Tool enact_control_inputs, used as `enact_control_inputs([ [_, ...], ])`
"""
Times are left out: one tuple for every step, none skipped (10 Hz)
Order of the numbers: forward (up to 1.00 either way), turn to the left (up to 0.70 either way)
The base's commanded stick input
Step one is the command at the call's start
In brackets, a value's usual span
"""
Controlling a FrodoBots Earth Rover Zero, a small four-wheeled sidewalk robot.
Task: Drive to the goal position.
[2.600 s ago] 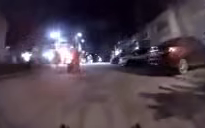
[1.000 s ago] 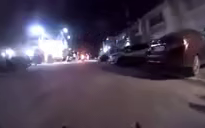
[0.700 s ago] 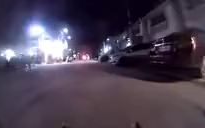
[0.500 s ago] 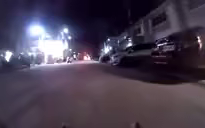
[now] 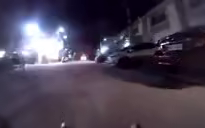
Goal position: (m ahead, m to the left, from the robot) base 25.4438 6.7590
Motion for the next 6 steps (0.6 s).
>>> enact_control_inputs([
  [0.85,0.00],
  [0.85,0.00],
  [0.85,0.00],
  [0.85,0.00],
  [0.85,0.00],
  [0.85,0.00],
])
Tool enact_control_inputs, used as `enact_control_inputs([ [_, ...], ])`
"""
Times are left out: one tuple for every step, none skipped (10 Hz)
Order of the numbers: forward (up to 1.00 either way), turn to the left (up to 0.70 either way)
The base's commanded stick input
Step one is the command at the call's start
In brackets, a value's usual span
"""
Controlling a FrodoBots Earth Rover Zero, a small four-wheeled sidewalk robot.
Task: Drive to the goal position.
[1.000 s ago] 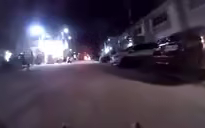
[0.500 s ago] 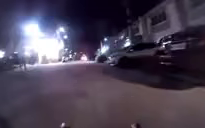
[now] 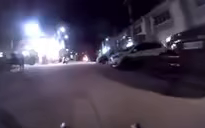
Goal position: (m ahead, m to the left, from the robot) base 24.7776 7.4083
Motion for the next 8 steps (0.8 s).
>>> enact_control_inputs([
  [0.85,0.00],
  [0.85,0.00],
  [0.85,0.00],
  [0.85,0.00],
  [0.85,0.00],
  [0.85,0.00],
  [0.85,0.00],
  [0.85,0.00],
])
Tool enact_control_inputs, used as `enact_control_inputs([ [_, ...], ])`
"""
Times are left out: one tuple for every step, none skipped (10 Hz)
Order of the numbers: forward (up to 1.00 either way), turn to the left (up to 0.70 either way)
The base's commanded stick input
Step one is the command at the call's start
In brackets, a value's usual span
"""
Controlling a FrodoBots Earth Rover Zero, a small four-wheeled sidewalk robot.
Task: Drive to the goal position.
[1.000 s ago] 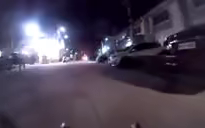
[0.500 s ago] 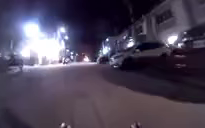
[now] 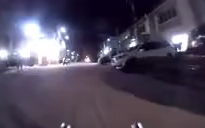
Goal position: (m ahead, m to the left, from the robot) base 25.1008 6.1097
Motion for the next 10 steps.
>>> enact_control_inputs([
  [0.85,0.00],
  [0.85,0.00],
  [0.85,0.00],
  [0.85,0.00],
  [0.85,0.00],
  [0.85,0.00],
  [0.85,0.00],
  [0.85,0.00],
  [0.85,0.00],
  [0.85,0.00],
])
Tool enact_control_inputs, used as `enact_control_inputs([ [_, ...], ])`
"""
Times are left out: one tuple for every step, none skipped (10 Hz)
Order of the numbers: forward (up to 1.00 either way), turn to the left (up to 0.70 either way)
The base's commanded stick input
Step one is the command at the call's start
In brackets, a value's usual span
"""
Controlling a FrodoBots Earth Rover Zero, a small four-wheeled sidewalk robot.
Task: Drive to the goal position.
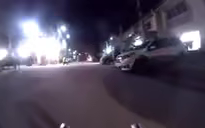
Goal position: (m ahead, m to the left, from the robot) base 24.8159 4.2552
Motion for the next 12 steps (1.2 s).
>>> enact_control_inputs([
  [0.85,0.00],
  [0.85,0.00],
  [0.85,0.34],
  [0.85,0.27],
  [0.85,0.01],
  [0.85,0.00],
  [0.85,0.00],
  [0.85,0.00],
  [0.85,0.00],
  [0.85,0.00],
  [0.85,0.00],
  [0.85,0.00],
])
